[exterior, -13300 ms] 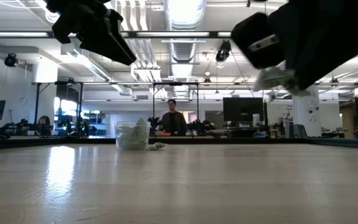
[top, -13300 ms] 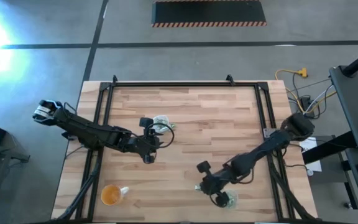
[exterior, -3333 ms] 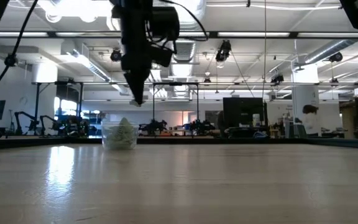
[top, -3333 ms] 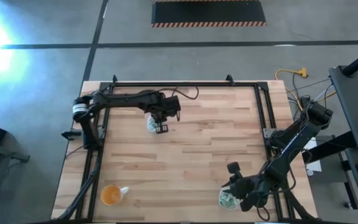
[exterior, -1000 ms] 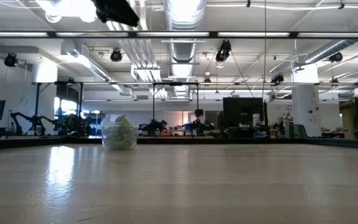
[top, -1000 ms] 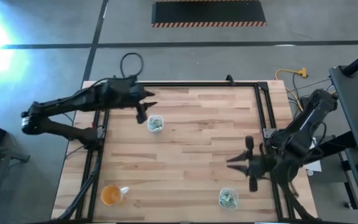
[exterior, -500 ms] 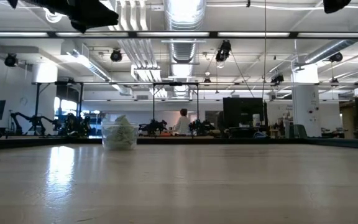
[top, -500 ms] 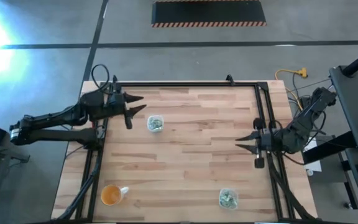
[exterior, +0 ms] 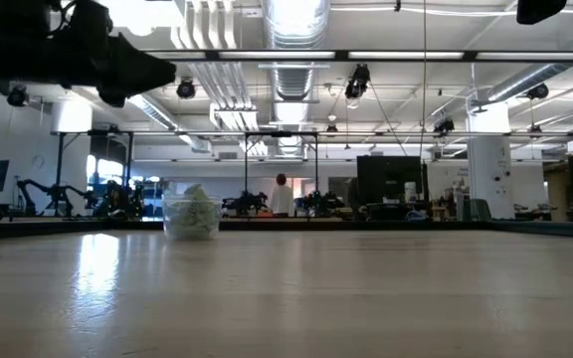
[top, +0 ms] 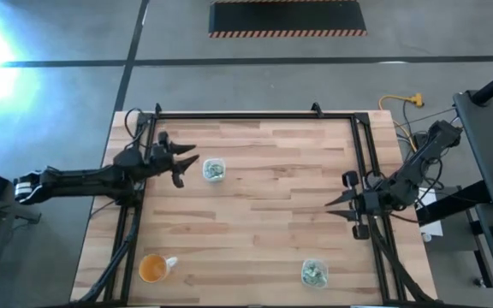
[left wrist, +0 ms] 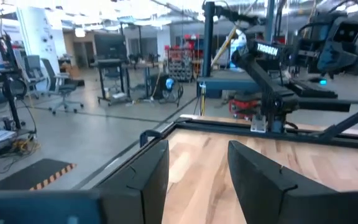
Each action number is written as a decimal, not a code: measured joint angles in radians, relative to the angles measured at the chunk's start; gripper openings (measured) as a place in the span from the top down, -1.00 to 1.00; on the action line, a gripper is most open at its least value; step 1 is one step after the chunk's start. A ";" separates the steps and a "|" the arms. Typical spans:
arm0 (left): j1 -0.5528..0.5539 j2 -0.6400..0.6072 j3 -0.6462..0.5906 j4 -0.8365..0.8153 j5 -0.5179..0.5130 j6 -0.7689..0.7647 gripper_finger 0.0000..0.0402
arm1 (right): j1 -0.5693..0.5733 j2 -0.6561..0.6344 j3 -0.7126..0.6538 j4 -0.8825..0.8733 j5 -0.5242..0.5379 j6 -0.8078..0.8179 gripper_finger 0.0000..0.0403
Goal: Pick and place Stevia / Truvia into bins
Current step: Return to Home Position
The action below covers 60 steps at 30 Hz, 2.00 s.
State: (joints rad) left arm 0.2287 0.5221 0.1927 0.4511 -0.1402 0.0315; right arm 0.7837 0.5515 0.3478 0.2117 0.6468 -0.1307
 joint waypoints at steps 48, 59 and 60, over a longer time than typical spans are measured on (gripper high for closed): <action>-0.127 -0.359 -0.186 -0.148 0.013 0.038 0.26 | -0.062 -0.285 -0.132 -0.155 -0.244 -0.014 0.66; -0.126 -0.359 -0.187 -0.147 0.003 0.054 0.26 | -0.390 -0.272 -0.142 -0.158 -0.583 0.004 0.66; -0.126 -0.359 -0.187 -0.147 0.003 0.054 0.26 | -0.423 -0.266 -0.134 -0.156 -0.635 0.004 0.66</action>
State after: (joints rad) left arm 0.1028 0.1631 0.0059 0.3038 -0.1371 0.0853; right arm 0.3608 0.2855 0.2137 0.0556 0.0115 -0.1270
